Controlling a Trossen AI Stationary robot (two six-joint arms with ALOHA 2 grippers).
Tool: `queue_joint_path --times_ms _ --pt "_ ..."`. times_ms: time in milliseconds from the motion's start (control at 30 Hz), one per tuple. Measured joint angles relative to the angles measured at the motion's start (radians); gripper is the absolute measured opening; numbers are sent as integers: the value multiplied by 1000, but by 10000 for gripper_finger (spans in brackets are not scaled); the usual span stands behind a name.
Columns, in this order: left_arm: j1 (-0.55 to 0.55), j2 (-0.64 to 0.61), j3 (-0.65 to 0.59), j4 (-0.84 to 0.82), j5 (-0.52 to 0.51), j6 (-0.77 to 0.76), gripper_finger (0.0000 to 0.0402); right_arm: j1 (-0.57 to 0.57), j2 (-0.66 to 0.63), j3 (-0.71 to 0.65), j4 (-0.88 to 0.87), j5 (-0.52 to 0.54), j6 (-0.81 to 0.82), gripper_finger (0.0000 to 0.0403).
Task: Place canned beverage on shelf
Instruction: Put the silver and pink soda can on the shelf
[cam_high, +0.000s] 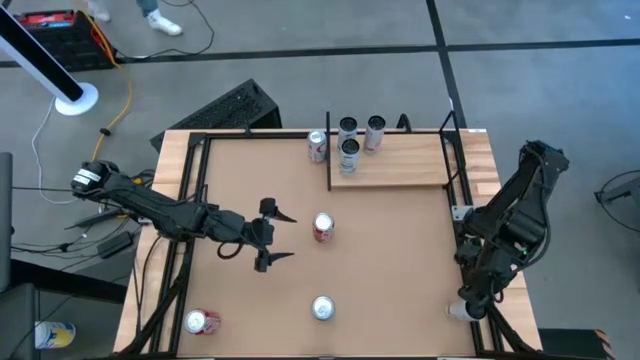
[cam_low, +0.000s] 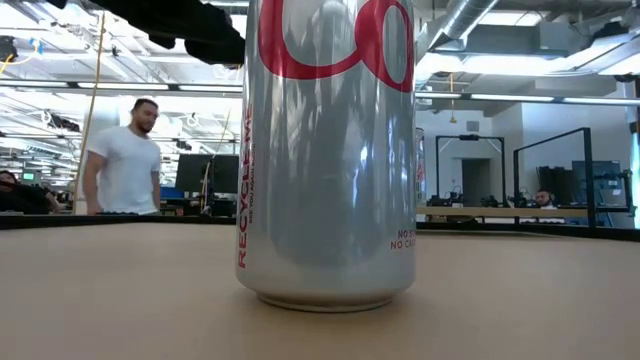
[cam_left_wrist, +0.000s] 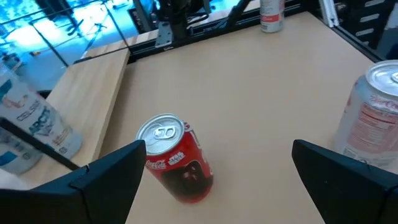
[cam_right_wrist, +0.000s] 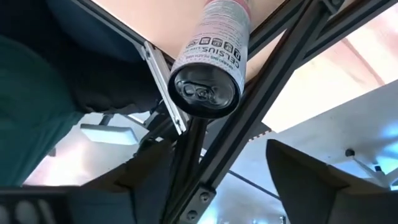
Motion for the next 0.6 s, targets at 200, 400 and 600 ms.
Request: queue_joint_path --times_ms 200,400,600 --pt "10 0 0 -3 48 1 389 2 55 0 1 -1 -21 323" --pt "10 0 0 -4 49 4 389 2 115 0 -20 -69 -91 352" --pt "10 0 0 -4 49 5 389 -2 162 0 -17 -79 -85 367"
